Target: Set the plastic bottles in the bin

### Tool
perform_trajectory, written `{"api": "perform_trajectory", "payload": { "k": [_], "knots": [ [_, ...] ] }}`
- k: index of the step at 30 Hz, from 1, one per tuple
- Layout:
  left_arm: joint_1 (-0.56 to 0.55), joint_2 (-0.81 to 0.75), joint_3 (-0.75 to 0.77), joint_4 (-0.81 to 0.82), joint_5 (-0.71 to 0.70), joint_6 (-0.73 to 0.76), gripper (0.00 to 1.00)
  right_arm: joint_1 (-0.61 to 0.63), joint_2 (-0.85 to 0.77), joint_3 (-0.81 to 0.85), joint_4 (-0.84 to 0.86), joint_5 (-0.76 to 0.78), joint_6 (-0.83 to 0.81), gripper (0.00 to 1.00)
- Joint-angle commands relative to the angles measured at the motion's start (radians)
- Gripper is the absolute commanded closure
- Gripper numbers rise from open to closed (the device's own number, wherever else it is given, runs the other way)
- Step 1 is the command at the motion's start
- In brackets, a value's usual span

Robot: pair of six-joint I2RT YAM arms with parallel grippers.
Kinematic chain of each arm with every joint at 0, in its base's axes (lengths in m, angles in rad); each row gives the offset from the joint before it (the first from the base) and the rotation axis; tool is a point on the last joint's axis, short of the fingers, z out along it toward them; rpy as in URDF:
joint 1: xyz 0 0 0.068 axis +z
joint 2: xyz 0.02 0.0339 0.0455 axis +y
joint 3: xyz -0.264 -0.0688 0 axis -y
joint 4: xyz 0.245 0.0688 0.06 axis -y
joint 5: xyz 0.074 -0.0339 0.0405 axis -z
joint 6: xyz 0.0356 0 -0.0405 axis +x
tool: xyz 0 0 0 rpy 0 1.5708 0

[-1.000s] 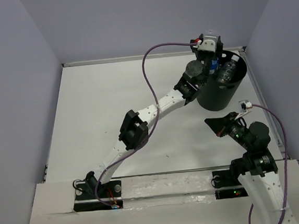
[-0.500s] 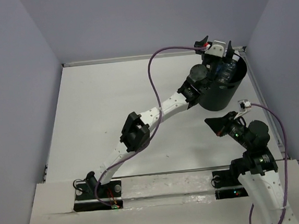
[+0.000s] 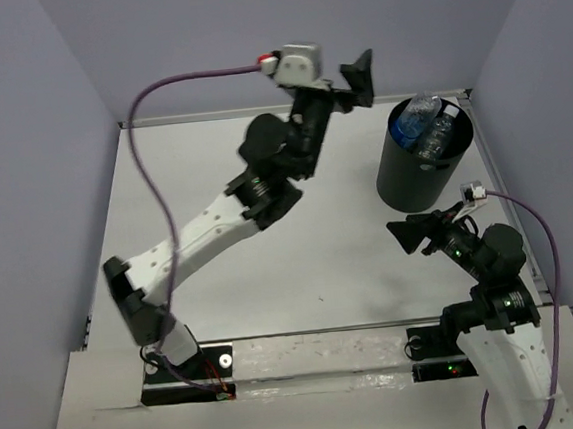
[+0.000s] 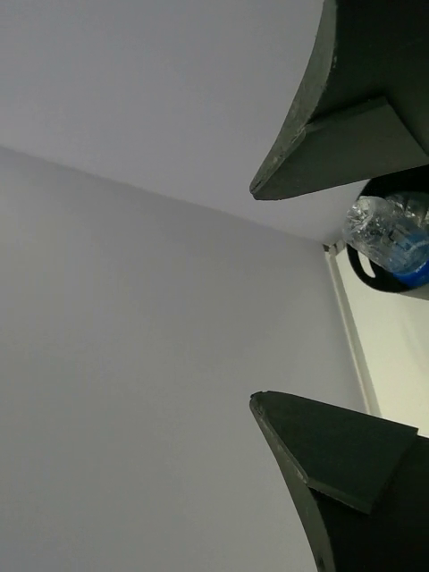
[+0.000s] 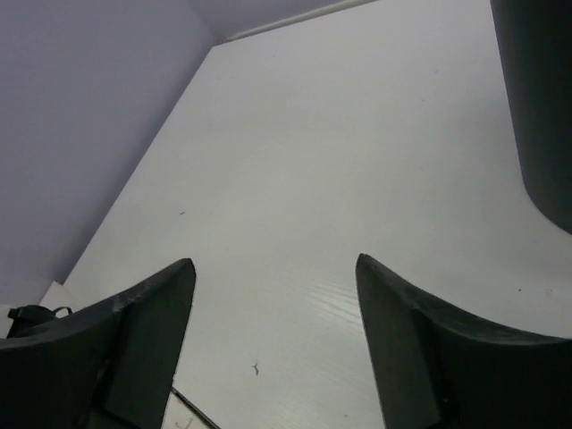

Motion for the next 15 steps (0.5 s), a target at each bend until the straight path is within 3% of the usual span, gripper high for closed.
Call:
{"api": "perform_trajectory", "payload": {
  "k": [1, 3, 7, 9, 11, 15],
  "knots": [
    [0.001, -0.353, -0.313, 0.015, -0.194, -0.129, 0.01, 0.002, -0.008, 0.07, 0.018, 0.031, -0.051, 0.12],
    [0.004, -0.498, -0.501, -0.049, -0.247, -0.226, 0.01, 0.002, -0.03, 0.087, 0.012, 0.078, -0.05, 0.0],
    [0.004, -0.716, -0.771, -0.181, -0.261, -0.391, 0.01, 0.002, -0.073, 0.107, 0.011, 0.137, -0.037, 0.0],
    [0.004, -0.778, -0.838, -0.27, -0.258, -0.454, 0.01, 0.002, -0.091, 0.109, 0.011, 0.163, -0.014, 0.0],
    [0.004, -0.873, -0.913, -0.464, -0.255, -0.546, 0.01, 0.002, -0.119, 0.099, 0.018, 0.198, 0.016, 0.0],
    [0.006, -0.994, -1.048, -0.574, -0.239, -0.603, 0.01, 0.002, -0.129, 0.066, 0.063, 0.201, 0.044, 0.0]
  ]
}}
